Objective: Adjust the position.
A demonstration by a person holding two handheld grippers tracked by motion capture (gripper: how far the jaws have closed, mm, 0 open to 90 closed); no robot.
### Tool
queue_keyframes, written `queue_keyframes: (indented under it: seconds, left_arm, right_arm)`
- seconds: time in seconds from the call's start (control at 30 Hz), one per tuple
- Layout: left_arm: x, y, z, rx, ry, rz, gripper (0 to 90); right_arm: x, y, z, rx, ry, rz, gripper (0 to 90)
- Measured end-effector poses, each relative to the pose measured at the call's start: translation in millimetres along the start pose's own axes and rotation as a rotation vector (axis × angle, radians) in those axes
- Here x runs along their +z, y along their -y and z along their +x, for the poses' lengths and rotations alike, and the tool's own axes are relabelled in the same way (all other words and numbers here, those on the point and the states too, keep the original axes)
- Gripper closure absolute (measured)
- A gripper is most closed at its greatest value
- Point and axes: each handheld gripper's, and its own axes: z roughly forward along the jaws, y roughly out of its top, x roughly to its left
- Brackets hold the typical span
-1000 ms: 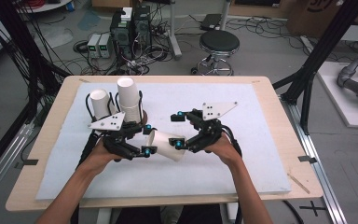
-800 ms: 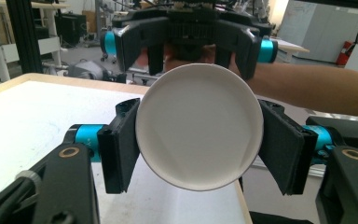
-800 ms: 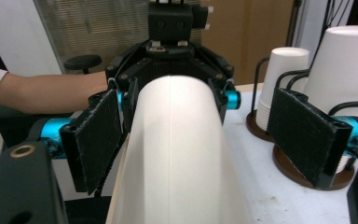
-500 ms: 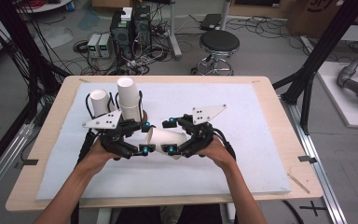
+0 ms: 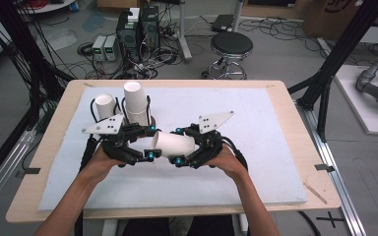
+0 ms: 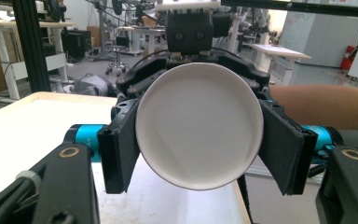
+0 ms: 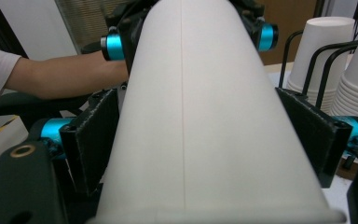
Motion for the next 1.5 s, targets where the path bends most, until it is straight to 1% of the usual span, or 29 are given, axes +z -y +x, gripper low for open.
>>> queue_keyframes:
  seconds: [0.1,0.2,0.3,0.4,0.43,0.57,0.9,1.0,1.03,1.07,1.1,1.13,1.17,1.2,1.27,1.33,1.37,1.4,1.43,1.5]
  left_arm:
    - [-3.0,-1.8,0.2,0.004,-0.001,-0.009,34.7]
    - [-2.8,-1.9,-0.3,0.006,-0.001,0.002,34.6]
    - [-2.0,-1.5,0.1,0.006,0.003,0.006,34.7]
    - [-1.5,-1.2,-0.1,0.007,0.004,0.009,34.9]
    - [-1.6,-1.1,0.1,0.006,0.005,0.009,34.9]
    - [-1.4,-0.9,-0.1,0.009,0.006,0.015,35.2]
    - [-1.4,-0.3,-0.6,0.002,0.016,0.020,35.1]
    - [-1.1,0.2,-1.1,0.000,0.018,0.020,33.7]
    - [-0.6,0.3,-1.6,-0.005,-0.002,0.025,28.3]
    - [0.1,0.5,-1.5,-0.007,-0.026,0.034,20.9]
    - [0.4,1.3,-0.6,-0.017,-0.047,0.046,15.9]
    - [0.5,1.7,0.3,-0.028,-0.049,0.049,11.9]
    - [0.7,2.3,0.9,-0.043,-0.046,0.056,2.1]
    - [0.6,2.4,1.0,-0.046,-0.049,0.061,2.1]
    - [0.0,2.3,0.7,-0.052,-0.041,0.070,1.7]
    - [0.0,2.5,1.0,-0.082,-0.020,0.065,1.7]
    - [0.0,2.4,1.0,-0.082,-0.022,0.067,1.7]
    - [0.0,2.4,0.6,-0.078,-0.030,0.071,1.7]
    - [-0.4,2.4,0.9,-0.074,-0.028,0.077,1.7]
    - [-0.8,2.5,0.2,-0.079,-0.037,0.088,1.7]
  right_arm:
    - [0.0,1.9,0.0,-0.001,0.001,-0.003,18.3]
    - [-0.4,5.2,-1.0,0.005,0.006,-0.013,18.4]
    - [0.1,8.1,-1.1,0.009,0.004,-0.012,18.9]
    - [-0.1,8.1,-0.8,0.003,0.004,-0.005,20.5]
    - [-0.4,8.0,-0.7,-0.002,0.001,-0.005,23.5]
    - [-1.8,7.7,0.2,-0.012,0.000,0.004,26.7]
    - [-3.5,7.1,1.9,-0.016,0.000,0.004,28.3]
    - [-3.4,6.9,2.6,-0.019,0.003,0.002,28.3]
    - [-2.8,6.8,3.1,-0.021,-0.004,-0.003,28.3]
    - [-2.7,6.7,3.7,-0.023,-0.002,0.000,28.3]
    - [-2.3,6.6,4.0,-0.026,-0.003,0.001,28.3]
    - [-2.3,6.8,3.8,-0.026,0.000,0.006,28.2]
    - [-2.8,6.8,3.9,-0.023,0.006,0.008,28.2]
    - [-2.8,6.8,3.9,-0.023,0.006,0.008,28.2]
    - [-3.8,6.5,4.2,-0.023,0.004,0.002,28.2]
    - [-4.7,6.4,4.2,-0.023,0.007,0.004,28.2]
    - [-5.4,6.7,3.9,-0.017,0.014,0.010,28.2]
    - [-5.4,6.7,3.9,-0.017,0.014,0.010,28.2]
    - [-5.7,6.8,3.6,-0.016,0.011,0.012,28.2]
    - [-5.8,6.9,3.9,-0.015,0.014,0.014,28.2]
